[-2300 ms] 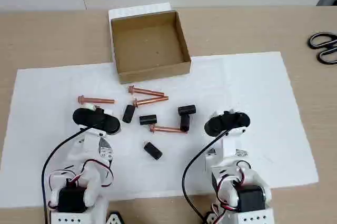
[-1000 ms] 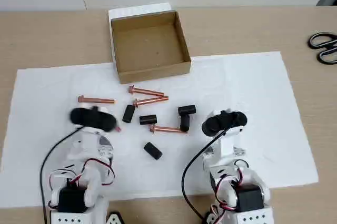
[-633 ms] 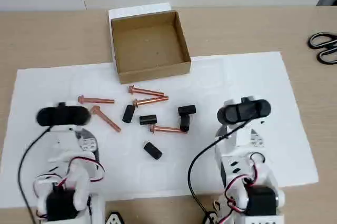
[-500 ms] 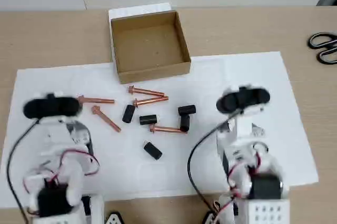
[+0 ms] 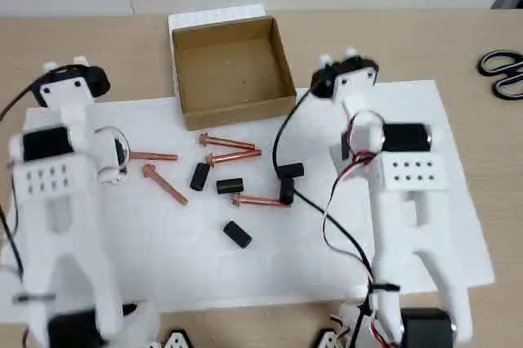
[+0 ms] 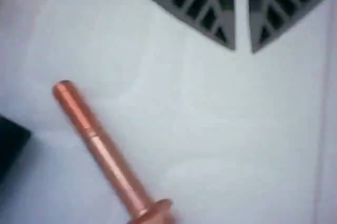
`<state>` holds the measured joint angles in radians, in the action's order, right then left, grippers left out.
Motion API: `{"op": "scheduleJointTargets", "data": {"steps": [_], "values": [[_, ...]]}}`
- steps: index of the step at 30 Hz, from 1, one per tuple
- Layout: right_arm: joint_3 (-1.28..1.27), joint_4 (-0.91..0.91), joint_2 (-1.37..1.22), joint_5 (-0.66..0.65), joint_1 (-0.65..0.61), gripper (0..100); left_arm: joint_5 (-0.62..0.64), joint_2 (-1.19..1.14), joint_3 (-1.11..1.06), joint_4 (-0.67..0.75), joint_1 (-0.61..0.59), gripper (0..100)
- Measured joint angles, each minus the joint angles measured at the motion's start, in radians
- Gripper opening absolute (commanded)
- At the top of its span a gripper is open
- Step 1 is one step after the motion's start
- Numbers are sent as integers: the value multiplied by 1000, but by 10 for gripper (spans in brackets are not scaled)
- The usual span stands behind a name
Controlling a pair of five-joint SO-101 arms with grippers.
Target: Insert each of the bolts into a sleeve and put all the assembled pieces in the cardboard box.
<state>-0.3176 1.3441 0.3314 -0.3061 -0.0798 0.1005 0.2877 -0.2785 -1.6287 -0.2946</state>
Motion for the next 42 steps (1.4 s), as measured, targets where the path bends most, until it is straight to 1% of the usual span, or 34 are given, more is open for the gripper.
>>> {"op": "scheduleJointTargets", "data": {"steps": [4, 6, 9, 12, 14, 17, 22, 25, 28, 37, 42], "values": [[81, 17, -18, -40, -35, 156, -115, -129, 58, -17, 6, 7], [101, 26, -31, -129, -81, 158, -126, -144, 64, -17, 6, 7], [110, 71, -61, -354, -184, 158, -135, -144, 66, 5, 6, 7], [161, 229, -161, -634, -272, 158, -138, -155, 66, 15, 6, 7], [209, 328, -255, -825, -284, 158, -141, -155, 66, 15, 6, 7], [305, 359, -400, -977, -269, 158, -181, -155, 66, 6, 6, 7], [476, 364, -589, -1155, -193, 158, -196, -155, 66, -26, 2, 7], [568, 367, -637, -1241, -181, 158, -193, -155, 66, -41, 2, 7], [600, 367, -644, -1278, -186, 158, -164, -155, 66, -44, 2, 7], [603, 367, -686, -1287, -293, 158, -155, -155, 66, -44, 2, 7], [611, 351, -766, -1267, -301, 158, -155, -155, 66, -44, 2, 7]]}}
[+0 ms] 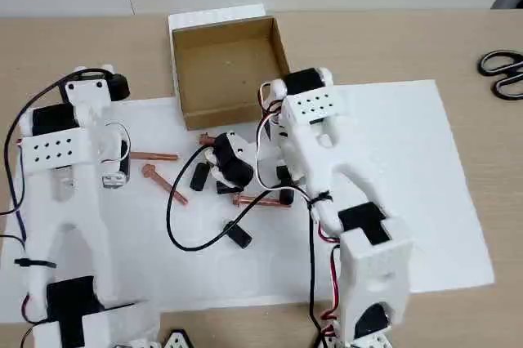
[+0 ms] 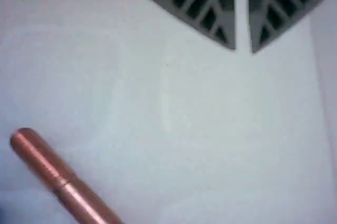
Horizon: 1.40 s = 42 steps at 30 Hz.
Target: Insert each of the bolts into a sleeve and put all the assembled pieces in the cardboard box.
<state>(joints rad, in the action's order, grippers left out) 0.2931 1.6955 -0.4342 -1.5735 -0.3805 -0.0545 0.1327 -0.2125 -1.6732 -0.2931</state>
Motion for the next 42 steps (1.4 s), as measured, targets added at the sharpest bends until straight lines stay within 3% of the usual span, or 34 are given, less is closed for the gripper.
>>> {"op": "scheduleJointTargets", "data": {"steps": [22, 42], "values": [[14, -152, -48, 107, -2, 158, 0, 0, 0, 0, 0, 7], [44, -138, -143, 166, 26, 158, 0, 0, 0, 23, 0, 7]]}}
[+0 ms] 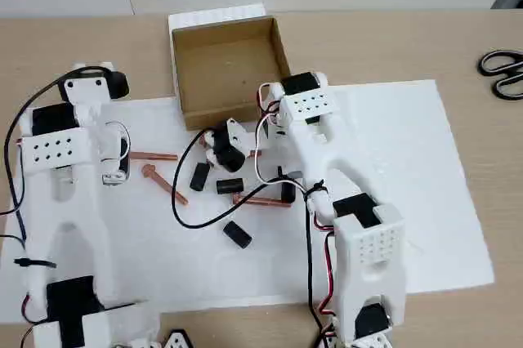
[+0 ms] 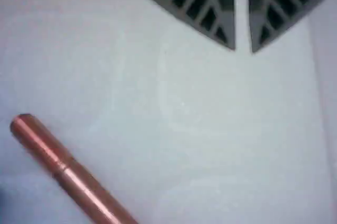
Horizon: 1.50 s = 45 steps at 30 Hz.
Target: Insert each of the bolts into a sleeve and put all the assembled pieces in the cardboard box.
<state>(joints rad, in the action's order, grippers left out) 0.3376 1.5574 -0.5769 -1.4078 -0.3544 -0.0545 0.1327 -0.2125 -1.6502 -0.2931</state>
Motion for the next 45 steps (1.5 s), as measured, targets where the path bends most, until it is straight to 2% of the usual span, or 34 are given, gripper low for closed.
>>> {"op": "scheduleJointTargets", "data": {"steps": [15, 17, 19, 20, 26, 31, 34, 39, 45], "values": [[5, -25, -54, 2, 12, 152, 0, -5, 0, 11, 0, 7], [5, -25, -54, 2, 12, 113, 0, -5, 0, 11, 0, 7], [5, -25, -54, 2, 12, 13, 0, -5, 0, 11, 0, 7], [6, -26, -55, 3, 12, 2, 0, -5, 0, 11, 0, 7], [8, -23, -55, 43, 14, 6, 0, -5, 0, 18, 0, 7], [60, 49, -61, 87, 17, 7, 14, -5, 0, 58, 0, 7], [95, 94, -57, 141, 41, 6, 115, -5, 0, 87, 0, 7], [166, 121, 5, 196, 91, 4, 393, -5, 48, 138, 0, 8], [216, 121, 68, 215, 124, 4, 589, -5, 72, 233, 20, 6]]}}
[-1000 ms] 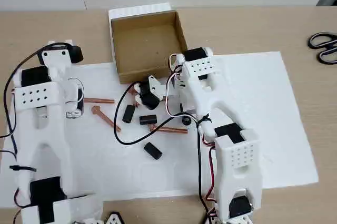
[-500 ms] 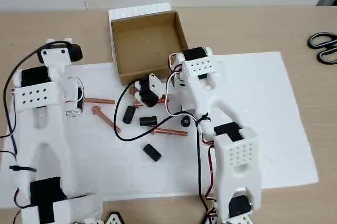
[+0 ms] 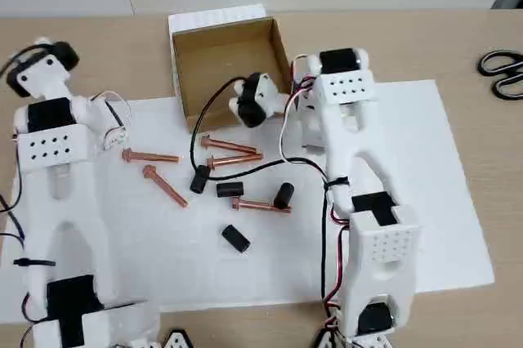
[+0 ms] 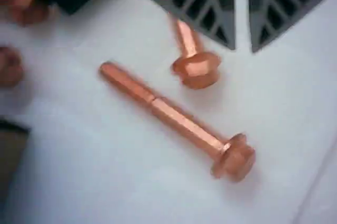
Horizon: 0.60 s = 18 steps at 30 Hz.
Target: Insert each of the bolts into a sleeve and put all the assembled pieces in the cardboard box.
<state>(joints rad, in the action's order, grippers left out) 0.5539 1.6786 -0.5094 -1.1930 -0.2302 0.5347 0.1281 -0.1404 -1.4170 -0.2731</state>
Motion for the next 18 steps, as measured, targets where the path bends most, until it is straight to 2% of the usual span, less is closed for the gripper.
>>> {"op": "scheduleJointTargets", "data": {"steps": [5, 8, 11, 15, 18], "values": [[14, 0, 21, 51, 5, 4, 101, -3, -55, 170, 48, 7], [14, 0, 21, 75, 5, 4, 209, -23, -132, 301, 28, 7], [14, 0, 21, 101, 23, 4, 348, -55, -192, 368, 6, 6], [14, 0, 21, 103, 43, 4, 385, -81, -206, 381, 37, 6], [14, 0, 21, 107, 55, 4, 393, -91, -207, 307, 106, 6]]}}
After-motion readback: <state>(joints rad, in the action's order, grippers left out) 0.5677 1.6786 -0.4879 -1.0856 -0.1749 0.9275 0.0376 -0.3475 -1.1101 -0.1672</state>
